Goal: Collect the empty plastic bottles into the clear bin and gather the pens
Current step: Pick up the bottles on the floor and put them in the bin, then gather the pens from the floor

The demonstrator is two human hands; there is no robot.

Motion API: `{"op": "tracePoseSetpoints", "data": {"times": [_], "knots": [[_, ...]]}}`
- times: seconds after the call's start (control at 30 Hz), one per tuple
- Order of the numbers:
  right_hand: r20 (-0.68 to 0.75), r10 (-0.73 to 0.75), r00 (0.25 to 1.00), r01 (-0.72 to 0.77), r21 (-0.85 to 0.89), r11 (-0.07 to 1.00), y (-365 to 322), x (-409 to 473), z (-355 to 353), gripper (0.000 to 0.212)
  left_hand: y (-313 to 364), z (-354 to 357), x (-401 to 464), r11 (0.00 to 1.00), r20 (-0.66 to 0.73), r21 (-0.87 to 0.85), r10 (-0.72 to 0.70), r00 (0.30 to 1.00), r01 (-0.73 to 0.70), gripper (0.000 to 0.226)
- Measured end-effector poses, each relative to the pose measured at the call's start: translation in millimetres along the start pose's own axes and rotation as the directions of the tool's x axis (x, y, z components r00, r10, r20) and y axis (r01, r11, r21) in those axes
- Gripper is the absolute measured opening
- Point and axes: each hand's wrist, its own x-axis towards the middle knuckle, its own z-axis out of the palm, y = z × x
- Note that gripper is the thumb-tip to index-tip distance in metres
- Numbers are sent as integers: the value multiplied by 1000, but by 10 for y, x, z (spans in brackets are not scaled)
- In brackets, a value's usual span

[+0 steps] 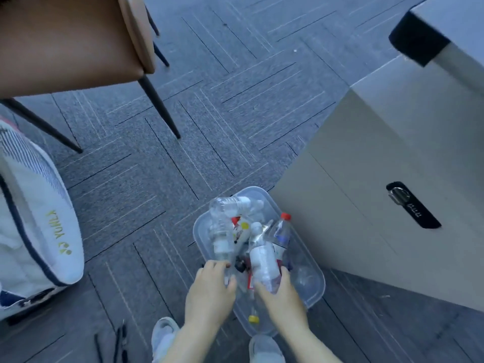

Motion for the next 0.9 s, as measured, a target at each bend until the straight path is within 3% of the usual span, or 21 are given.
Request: {"op": "tracePoseSetpoints", "data": {"times": [0.07,0.13,0.27,0.43,0.57,0.7,0.9], "knots": [[-2,-4,1000,4,23,1000,-16,117,93,84,-11,55,-86,1000,-4,10,-8,1000,8,35],[-37,-23,999,24,12,1000,-33,160,165,73,-54,61,-171,999,1,21,-24,1000,24,33],[-134,-97,986,73,-171,983,-49,-24,252,61,-248,-17,-353,999,6,17,-51,999,51,30],[-56,-251,966,225,-288,931,-163,-388,626,43,-771,-63,-629,991,4,-55,-124,992,124,34],[120,-319,940,340,-393,854,-284,-674,1344,28,-1551,-8,-1001,962,-8,-125,-246,969,243,32],[257,-261,930,359,-499,788,-98,-706,2326,30,-2596,288,-1348,898,-18,-188,-408,913,398,32],[252,-216,943,330,-654,680,555,7,3382,45,-4053,1006,-1325,753,-82,-302,-631,771,584,35]]}}
